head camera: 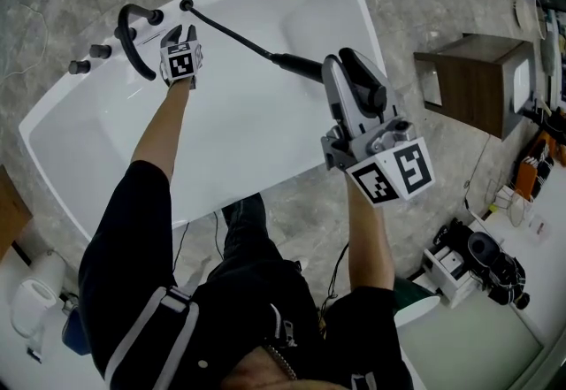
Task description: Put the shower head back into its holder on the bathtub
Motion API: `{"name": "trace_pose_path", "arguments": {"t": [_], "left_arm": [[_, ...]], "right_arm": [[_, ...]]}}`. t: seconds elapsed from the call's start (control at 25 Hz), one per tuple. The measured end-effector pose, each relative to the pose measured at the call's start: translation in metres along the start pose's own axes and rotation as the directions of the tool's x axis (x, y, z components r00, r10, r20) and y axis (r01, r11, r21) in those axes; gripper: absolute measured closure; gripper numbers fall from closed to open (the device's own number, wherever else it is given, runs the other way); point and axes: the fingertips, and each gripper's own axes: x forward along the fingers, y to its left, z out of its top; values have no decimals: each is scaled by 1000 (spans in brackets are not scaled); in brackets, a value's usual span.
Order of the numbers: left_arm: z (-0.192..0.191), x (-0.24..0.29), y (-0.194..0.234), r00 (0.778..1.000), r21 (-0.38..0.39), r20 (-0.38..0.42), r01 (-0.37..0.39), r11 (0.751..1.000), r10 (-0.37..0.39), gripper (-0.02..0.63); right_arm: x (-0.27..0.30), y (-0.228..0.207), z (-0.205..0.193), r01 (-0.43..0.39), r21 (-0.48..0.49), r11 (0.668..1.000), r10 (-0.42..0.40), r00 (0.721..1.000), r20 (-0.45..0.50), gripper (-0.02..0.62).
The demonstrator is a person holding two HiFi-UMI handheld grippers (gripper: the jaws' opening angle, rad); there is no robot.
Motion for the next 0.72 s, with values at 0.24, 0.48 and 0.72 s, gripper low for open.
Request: {"name": "trace_pose_path", "arguments": {"t": [0.24, 0.48, 0.72], "left_arm": [[-3, -25, -24, 995, 83, 67, 64, 994, -70, 558], [-9, -42, -37, 985, 131, 99, 129, 983, -143, 569], [-17, -61, -50, 973, 205, 123, 167, 964, -195, 569]], "right_arm": [[20, 6, -3, -23, -11, 1000, 23, 1000, -16, 489], [57, 12, -10, -56, -29, 998, 55, 998, -28, 488], [93, 18, -23, -97, -62, 993, 93, 993, -66, 488]]}}
